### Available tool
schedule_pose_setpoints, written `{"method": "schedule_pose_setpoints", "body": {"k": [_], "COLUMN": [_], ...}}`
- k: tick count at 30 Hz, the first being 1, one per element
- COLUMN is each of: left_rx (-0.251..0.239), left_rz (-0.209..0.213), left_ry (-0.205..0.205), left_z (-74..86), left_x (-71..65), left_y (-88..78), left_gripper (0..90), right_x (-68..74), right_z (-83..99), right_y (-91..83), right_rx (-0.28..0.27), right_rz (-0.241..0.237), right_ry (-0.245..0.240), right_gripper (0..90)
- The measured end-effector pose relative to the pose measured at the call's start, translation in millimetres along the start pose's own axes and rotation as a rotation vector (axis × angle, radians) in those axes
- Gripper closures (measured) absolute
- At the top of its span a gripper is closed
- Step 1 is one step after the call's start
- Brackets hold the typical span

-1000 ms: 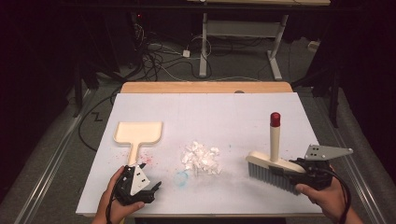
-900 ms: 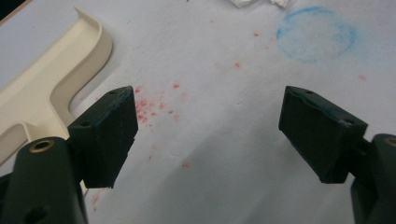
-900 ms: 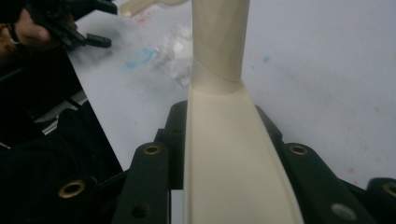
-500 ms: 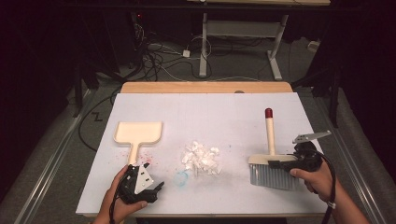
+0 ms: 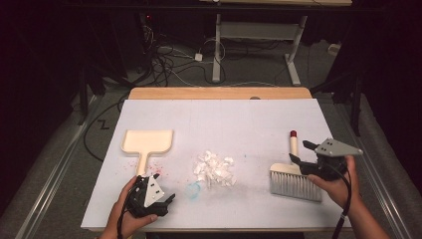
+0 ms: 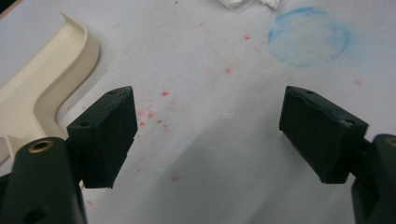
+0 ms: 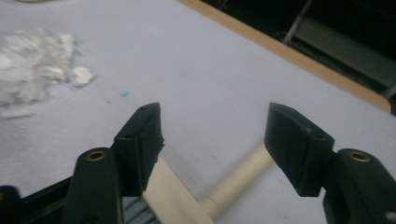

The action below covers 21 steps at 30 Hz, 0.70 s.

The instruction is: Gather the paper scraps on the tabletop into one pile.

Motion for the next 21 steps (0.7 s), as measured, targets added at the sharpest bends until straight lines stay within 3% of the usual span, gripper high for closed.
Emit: {"method": "schedule_pose_setpoints", "body": {"k": [4,8,10,16,21], "left_rx": [-0.016,-0.04,-0.047,-0.058,-0.058], "left_rz": [-0.013,-0.018,-0.022,-0.021,-0.023], "left_ry": [-0.01,-0.017,-0.016,-0.018,-0.011], "left_z": [0.1,-3.2,-5.1,-9.9,-13.9], "left_x": [1.2,2.4,3.0,5.6,6.4], "left_y": [-4.4,-7.7,-7.7,-4.7,-2.4], "left_gripper": [18.0,17.7,17.3,16.7,16.7], "right_x": [18.2,24.6,27.3,26.4,13.2], "right_z": [-1.4,1.2,1.6,10.4,20.5], "right_y": [-17.7,-31.9,-34.0,-24.1,-20.8], "right_rx": [-0.106,-0.149,-0.171,-0.124,-0.095], "right_rz": [-0.002,0.024,0.01,0.028,0.084], "right_ry": [-0.013,-0.01,0.007,0.011,0.019], "right_gripper": [29.9,26.5,24.4,21.8,20.5]}}
Point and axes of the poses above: each handheld gripper's, and its own axes: y roughly forward along the jaws, z roughly out of its underside, x roughly to its left, the point moved 8 cm from there along y, roughly forward along the jaws, and after that the axes turned 6 degrees about x, right-handed, at the moved point
